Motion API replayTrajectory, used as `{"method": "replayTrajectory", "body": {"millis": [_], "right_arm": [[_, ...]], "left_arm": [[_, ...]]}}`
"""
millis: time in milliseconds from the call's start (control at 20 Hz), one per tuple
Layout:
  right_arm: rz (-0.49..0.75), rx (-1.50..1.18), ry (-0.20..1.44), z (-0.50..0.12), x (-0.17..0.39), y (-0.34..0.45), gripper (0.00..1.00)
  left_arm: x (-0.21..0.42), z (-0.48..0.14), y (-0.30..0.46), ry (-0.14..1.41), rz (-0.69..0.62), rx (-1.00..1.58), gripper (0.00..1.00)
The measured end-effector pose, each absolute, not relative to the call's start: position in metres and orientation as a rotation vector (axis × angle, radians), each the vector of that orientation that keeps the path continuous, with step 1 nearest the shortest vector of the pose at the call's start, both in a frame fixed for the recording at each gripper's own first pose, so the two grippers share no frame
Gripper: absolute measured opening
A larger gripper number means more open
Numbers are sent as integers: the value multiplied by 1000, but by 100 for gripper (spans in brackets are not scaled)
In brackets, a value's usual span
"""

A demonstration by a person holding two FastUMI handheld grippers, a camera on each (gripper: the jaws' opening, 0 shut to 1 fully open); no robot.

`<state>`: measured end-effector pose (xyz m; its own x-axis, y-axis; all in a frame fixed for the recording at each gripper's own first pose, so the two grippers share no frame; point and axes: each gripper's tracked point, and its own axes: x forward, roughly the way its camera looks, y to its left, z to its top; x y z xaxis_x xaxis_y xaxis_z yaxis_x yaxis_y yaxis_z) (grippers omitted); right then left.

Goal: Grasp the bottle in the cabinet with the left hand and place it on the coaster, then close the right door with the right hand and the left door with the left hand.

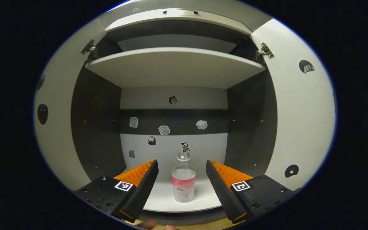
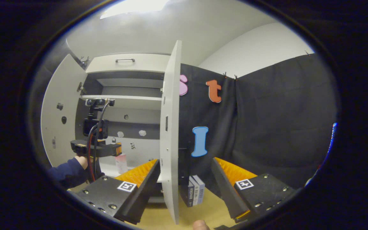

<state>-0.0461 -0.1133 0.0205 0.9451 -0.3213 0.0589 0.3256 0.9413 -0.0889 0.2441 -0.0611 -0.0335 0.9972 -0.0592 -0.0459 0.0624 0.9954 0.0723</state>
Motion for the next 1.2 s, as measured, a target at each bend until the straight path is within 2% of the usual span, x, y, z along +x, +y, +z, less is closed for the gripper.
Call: {"method": "replayTrajectory", "body": {"millis": [250,350,400,500,550,600,650,900,1200], "right_arm": [[-390,-103,-31,17,-44,-134,93],[-400,-104,-34,18,-41,-137,97],[-402,-106,-34,17,-41,-139,93],[-399,-109,-32,15,-37,-140,93],[-396,-109,-30,14,-35,-141,93],[-393,-109,-31,14,-34,-140,97],[-388,-108,-33,13,-33,-141,97],[-356,-97,-51,17,-30,-136,97],[-306,-88,-82,25,-36,-137,97]], "left_arm": [[290,-69,-61,117,-26,59,97],[303,-76,-58,133,-12,57,97],[308,-79,-58,141,-11,55,97],[313,-88,-57,167,-8,49,96],[312,-90,-54,179,1,51,89],[313,-90,-53,180,-3,53,83],[317,-91,-54,174,-8,52,81],[296,-87,-59,190,-72,-7,78],[232,-82,-65,204,-188,-91,78]]}}
